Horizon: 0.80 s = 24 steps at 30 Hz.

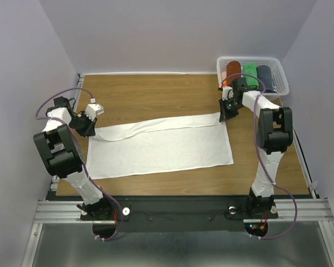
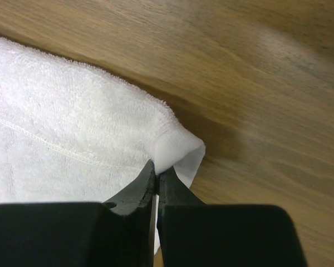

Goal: Roll the towels
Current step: Fold the towel

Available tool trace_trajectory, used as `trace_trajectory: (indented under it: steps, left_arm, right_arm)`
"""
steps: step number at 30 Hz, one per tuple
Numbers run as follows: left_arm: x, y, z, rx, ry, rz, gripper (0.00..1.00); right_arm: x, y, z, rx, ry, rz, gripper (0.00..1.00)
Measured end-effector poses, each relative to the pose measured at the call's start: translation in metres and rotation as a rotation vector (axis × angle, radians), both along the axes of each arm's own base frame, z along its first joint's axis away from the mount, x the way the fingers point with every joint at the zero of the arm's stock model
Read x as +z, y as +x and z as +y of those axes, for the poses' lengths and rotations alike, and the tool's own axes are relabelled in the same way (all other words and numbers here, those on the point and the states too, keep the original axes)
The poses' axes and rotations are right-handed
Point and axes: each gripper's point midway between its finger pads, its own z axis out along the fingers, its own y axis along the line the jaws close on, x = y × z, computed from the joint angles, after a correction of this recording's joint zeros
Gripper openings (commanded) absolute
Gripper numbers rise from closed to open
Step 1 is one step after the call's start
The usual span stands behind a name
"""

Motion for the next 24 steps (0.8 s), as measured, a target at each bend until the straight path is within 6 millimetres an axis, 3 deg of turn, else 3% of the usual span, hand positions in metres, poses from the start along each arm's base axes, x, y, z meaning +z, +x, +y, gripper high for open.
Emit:
trace_trajectory:
  steps: [5, 8, 11, 15, 19, 22, 24]
  left_arm:
    - [0.013, 0.003, -0.001, -0.014, -0.008, -0.008, 0.00]
    - [0.025, 0.002, -0.003, -0.045, -0.015, -0.016, 0.00]
    - [0.039, -0.007, -0.005, -0.080, -0.013, -0.014, 0.00]
    - [0.056, -0.028, 0.005, -0.091, 0.000, -0.004, 0.00]
    - [0.046, -0.058, 0.012, -0.110, 0.036, 0.047, 0.00]
    - [0.023, -0.083, 0.002, -0.128, 0.026, 0.124, 0.00]
    - [0.004, -0.097, -0.009, -0.137, 0.012, 0.183, 0.00]
  right_arm:
    - [0.004, -0.002, -0.005, 0.000, -0.004, 0.000, 0.01]
    - [0.022, -0.008, -0.008, 0.019, -0.013, -0.018, 0.00]
    - [0.054, -0.014, -0.012, 0.046, -0.024, -0.072, 0.01]
    - [0.084, -0.038, -0.015, 0.094, -0.035, -0.105, 0.01]
    - [0.071, -0.076, -0.010, 0.161, -0.001, -0.010, 0.01]
    - [0.036, -0.118, -0.007, 0.193, 0.027, 0.160, 0.01]
    - [0.019, -0.133, -0.008, 0.199, 0.031, 0.237, 0.01]
